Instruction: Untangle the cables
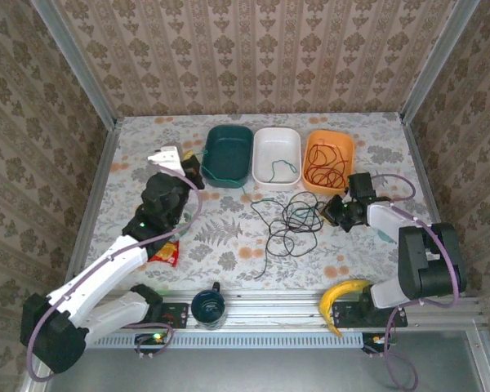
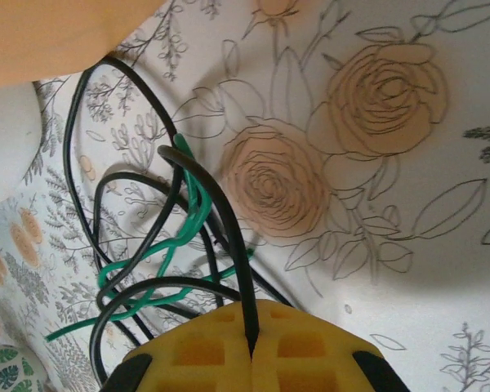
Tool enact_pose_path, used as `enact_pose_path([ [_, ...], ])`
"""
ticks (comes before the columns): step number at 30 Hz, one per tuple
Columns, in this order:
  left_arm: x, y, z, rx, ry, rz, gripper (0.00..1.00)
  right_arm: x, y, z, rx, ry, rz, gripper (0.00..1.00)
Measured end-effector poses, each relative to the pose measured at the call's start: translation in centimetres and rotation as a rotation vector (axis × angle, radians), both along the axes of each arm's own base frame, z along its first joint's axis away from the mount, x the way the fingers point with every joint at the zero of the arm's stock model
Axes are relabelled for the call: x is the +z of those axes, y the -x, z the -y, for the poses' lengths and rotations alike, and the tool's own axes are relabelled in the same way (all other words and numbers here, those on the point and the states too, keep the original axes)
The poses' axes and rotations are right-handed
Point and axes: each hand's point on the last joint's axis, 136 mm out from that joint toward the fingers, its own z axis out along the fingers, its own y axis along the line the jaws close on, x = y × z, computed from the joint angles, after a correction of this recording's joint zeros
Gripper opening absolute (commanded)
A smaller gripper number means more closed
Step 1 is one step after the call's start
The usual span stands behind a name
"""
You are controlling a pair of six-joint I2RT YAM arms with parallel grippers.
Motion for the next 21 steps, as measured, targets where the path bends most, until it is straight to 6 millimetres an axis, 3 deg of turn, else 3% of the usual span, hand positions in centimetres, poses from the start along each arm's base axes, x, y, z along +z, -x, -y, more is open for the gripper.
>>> enact_pose_path([
  [4,-1.0,0.0,0.9,-0.055,-0.136,-0.039,0.00,-0.4,0.2,0.3,-0.009,-0.001,-0.001,0.00],
  [10,-3.9,0.4,4.9,-0.282,-0.258,-0.112,0.00,0.0,-0.3,-0.2,0.005,-0.027,0.028,0.00],
  [14,-6.1,0.4,6.4,-0.351,-0.315,-0.171,0.00,0.2,-0.4,-0.3,0.016,-0.026,0.040,0.00],
  [21,-7.6,-0.1,10.3,-0.448,-0.440,-0.220,0.00,1.4,-0.9,-0.2,0.037,-0.015,0.089,0.00],
])
